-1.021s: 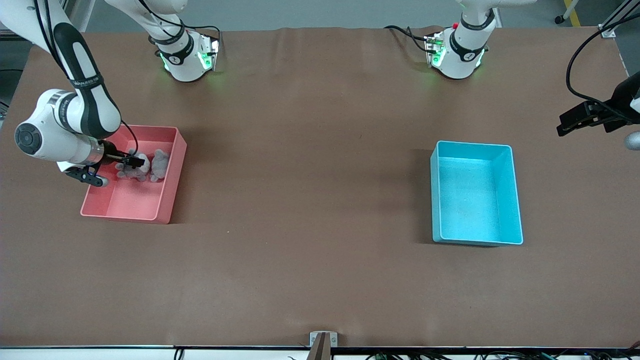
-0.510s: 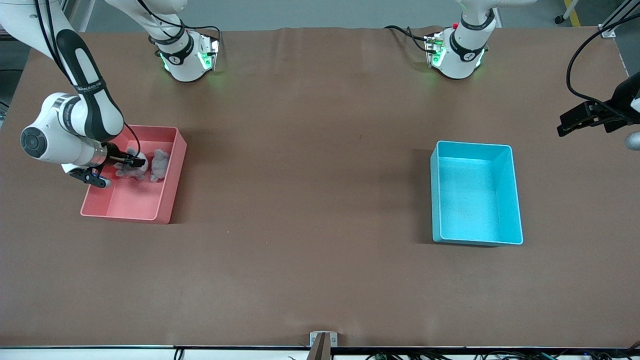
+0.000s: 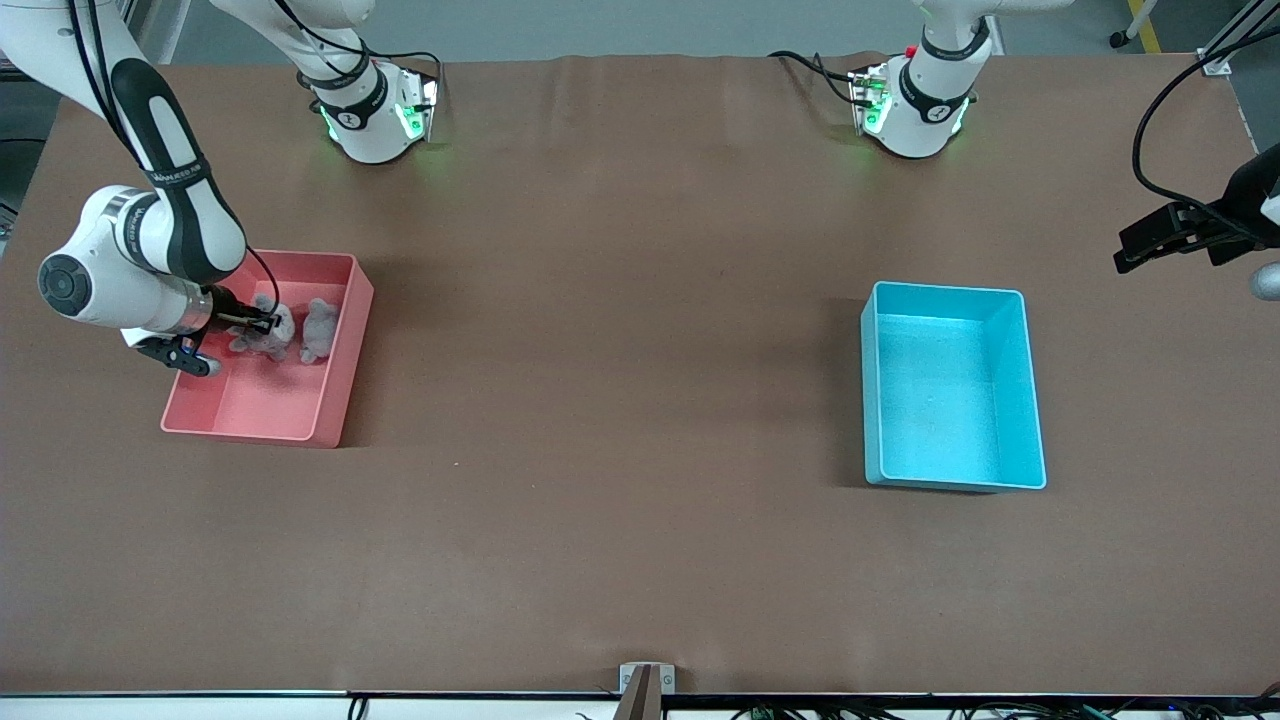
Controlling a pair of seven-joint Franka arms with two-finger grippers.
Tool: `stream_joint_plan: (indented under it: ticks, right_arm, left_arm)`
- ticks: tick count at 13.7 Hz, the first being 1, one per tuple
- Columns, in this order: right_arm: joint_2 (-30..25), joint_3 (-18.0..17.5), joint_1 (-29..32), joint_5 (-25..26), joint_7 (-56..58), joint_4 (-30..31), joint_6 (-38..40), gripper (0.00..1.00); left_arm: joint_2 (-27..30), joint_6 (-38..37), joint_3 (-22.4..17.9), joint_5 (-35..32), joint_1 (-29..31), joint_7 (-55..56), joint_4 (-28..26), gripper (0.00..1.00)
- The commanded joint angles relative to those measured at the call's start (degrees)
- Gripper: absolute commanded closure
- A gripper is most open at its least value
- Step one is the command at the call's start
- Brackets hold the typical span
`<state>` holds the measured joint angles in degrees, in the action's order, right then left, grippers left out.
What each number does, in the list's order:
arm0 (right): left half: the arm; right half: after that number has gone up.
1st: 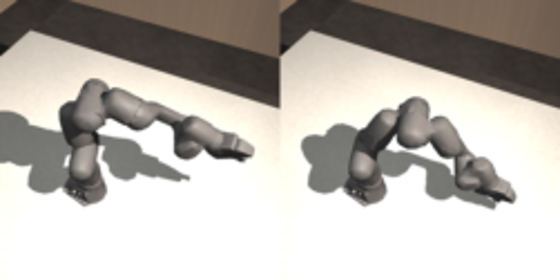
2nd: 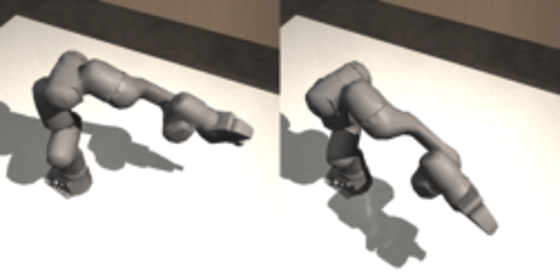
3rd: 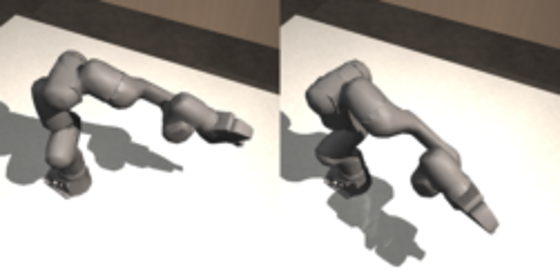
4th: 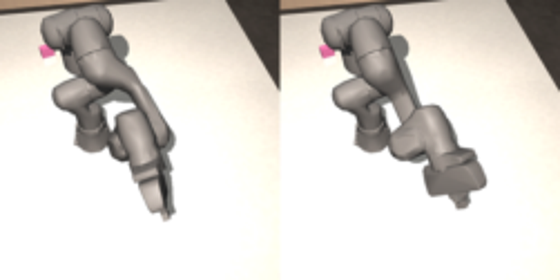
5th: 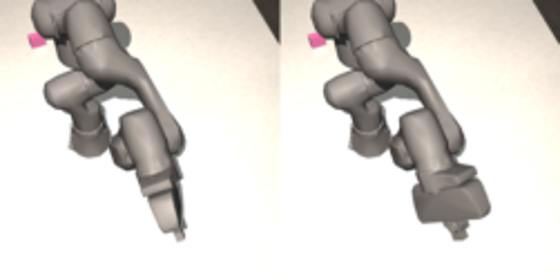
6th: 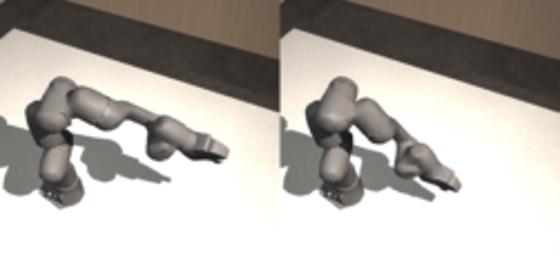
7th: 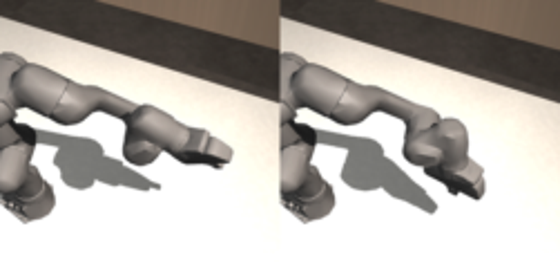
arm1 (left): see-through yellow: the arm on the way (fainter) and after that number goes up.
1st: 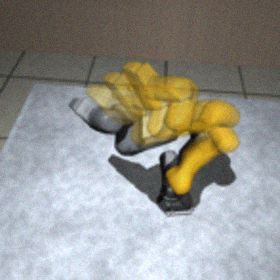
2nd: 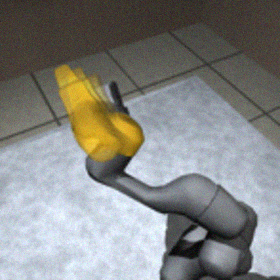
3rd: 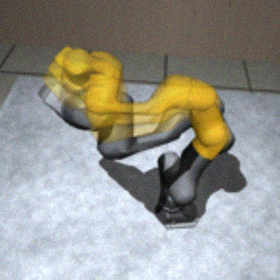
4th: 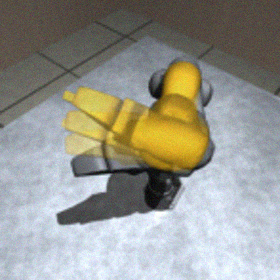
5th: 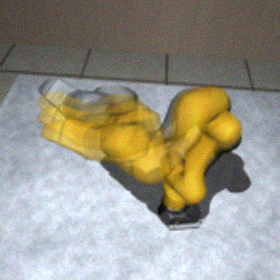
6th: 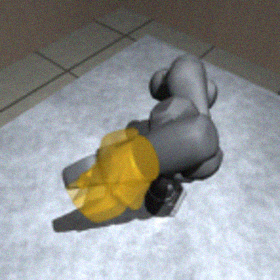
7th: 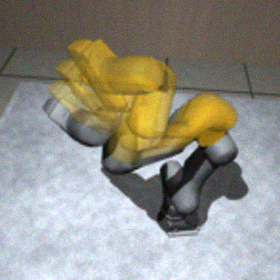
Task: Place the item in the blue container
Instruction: 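Lift the gray plush out of the pink box with the right gripper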
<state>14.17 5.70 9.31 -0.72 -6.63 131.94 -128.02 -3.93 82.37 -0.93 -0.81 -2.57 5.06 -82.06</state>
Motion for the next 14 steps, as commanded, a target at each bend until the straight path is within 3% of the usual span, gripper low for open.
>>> stream_joint_plan:
  ticks: [1,7,10,14]
  right_arm:
    - [-0.8,-0.9,0.7,0.0,-2.2,-5.9,8.5,1.0]
    - [-1.0,-1.1,-2.8,0.1,-8.5,-25.2,33.0,1.0]
    - [-1.9,-1.2,-10.2,-0.1,-19.1,-28.8,35.3,1.0]
    - [-2.5,-1.2,-18.4,-6.7,-31.7,-28.7,34.0,1.0]
  left_arm:
    - [0.1,0.2,0.0,0.3,-0.1,-0.5,0.7,0.0]
    - [0.2,0.2,0.0,0.5,0.1,0.6,0.7,0.0]
    - [0.4,1.0,-0.1,1.4,0.5,0.6,0.8,0.0]
    - [0.3,1.9,-0.2,2.5,0.6,0.7,0.7,0.0]
